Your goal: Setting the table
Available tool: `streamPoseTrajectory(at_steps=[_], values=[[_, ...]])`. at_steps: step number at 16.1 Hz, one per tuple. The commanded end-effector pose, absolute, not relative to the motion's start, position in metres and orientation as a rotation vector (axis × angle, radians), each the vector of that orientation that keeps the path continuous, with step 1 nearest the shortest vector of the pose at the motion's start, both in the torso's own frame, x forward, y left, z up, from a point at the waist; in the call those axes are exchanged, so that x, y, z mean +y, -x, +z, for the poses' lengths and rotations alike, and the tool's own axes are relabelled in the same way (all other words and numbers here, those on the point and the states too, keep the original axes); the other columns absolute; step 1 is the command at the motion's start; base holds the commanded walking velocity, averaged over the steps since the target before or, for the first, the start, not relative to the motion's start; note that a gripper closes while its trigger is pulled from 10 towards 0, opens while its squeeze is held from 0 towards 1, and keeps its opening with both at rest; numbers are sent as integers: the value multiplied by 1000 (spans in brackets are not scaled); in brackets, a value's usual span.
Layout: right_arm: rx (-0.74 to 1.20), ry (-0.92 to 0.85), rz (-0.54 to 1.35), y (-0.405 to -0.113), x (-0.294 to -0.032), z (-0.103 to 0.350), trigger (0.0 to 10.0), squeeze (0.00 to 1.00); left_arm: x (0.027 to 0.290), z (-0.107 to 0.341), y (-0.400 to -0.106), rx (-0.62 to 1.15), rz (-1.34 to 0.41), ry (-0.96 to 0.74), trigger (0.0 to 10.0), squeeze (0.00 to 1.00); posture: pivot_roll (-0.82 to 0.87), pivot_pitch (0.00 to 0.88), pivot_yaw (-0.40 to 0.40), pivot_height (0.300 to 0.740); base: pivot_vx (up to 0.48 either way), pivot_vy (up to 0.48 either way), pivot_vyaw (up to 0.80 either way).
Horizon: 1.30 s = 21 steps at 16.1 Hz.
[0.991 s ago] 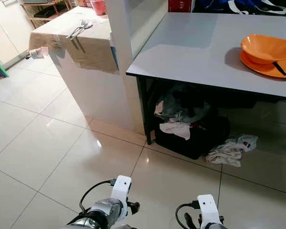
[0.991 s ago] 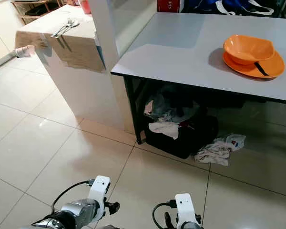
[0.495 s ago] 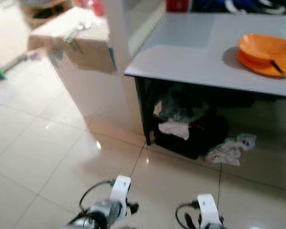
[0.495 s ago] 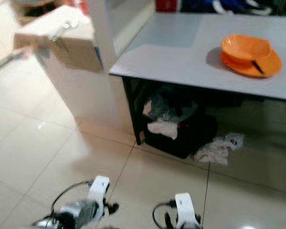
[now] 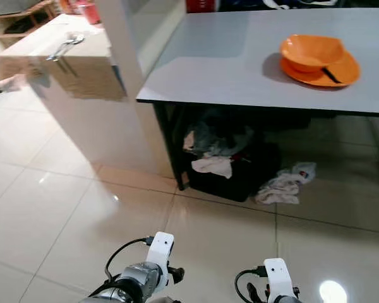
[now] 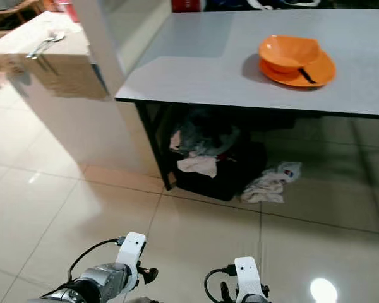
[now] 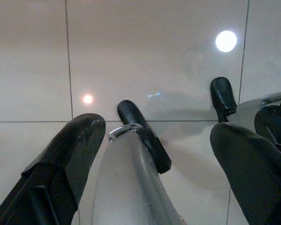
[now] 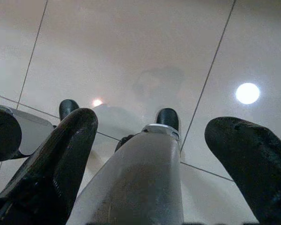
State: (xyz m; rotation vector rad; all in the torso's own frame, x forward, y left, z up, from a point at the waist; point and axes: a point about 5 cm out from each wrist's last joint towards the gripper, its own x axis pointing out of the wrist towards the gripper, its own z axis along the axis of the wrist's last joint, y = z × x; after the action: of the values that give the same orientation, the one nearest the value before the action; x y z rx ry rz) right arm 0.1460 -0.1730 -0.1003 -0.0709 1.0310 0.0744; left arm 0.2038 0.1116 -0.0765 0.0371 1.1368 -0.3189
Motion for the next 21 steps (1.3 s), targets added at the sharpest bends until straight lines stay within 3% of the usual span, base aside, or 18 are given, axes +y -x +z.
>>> streamPoseTrajectory(at_steps=[1, 5, 12, 21], values=[[1044, 62, 73, -144, -169, -102, 10000, 0, 118, -76, -206, 1130, -306, -54, 10000, 0, -93, 0, 151, 740, 0, 0, -731], [1043, 78, 81, -145, -169, -101, 10000, 0, 118, -75, -208, 1117, -313, -72, 10000, 0, -92, 0, 152, 740, 0, 0, -728], [1041, 101, 94, -144, -169, -102, 10000, 0, 119, -75, -208, 1092, -315, -98, 10000, 0, -93, 0, 150, 740, 0, 0, 0], [1039, 100, 94, -144, -168, -101, 10000, 0, 120, -75, -209, 1078, -279, -73, 10000, 0, -94, 0, 153, 740, 0, 457, 0]])
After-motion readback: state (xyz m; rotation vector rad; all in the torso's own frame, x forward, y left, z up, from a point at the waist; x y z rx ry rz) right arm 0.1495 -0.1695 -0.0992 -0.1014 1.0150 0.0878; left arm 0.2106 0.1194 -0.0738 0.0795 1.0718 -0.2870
